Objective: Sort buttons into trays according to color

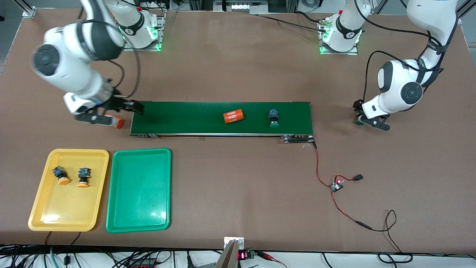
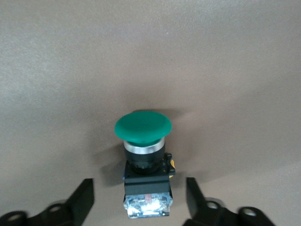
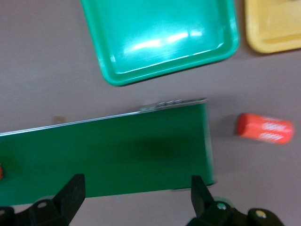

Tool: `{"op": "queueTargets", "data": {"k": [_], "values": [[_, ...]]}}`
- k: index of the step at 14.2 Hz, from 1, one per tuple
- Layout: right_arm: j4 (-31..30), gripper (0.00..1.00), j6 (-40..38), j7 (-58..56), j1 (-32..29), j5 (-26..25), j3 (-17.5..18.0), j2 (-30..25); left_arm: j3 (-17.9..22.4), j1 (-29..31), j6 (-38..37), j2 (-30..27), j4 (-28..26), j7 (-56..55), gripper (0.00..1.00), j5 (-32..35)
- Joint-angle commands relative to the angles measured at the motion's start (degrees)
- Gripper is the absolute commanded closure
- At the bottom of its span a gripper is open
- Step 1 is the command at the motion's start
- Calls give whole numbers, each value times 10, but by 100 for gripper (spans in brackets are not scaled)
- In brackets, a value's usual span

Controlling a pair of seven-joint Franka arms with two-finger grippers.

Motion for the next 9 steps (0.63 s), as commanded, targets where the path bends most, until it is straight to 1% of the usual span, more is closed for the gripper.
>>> {"op": "queueTargets", "data": {"k": [1,2,4,5,7,8,9], "values": [[-26,0,49,102,75,2,-5,-1,1,0,2,-3,-1,8,72,6],[-49,0,80,116,91,2,-5,0,1,0,-3,-7,0,8,78,6],[-88,0,129,133,106,2,-5,-4,0,-1,-24,-23,10,9,81,6],[-91,0,131,147,116,2,-5,-4,-2,-1,-55,-32,25,8,81,5],[-91,0,131,151,116,0,-5,-4,-6,-4,-149,-34,83,-3,81,-2],[-92,0,131,151,116,-1,-5,-4,-16,-8,-192,-34,113,-27,81,-2],[-92,0,130,151,116,-8,-5,-3,-41,-9,-222,-33,138,-58,80,-6]]}}
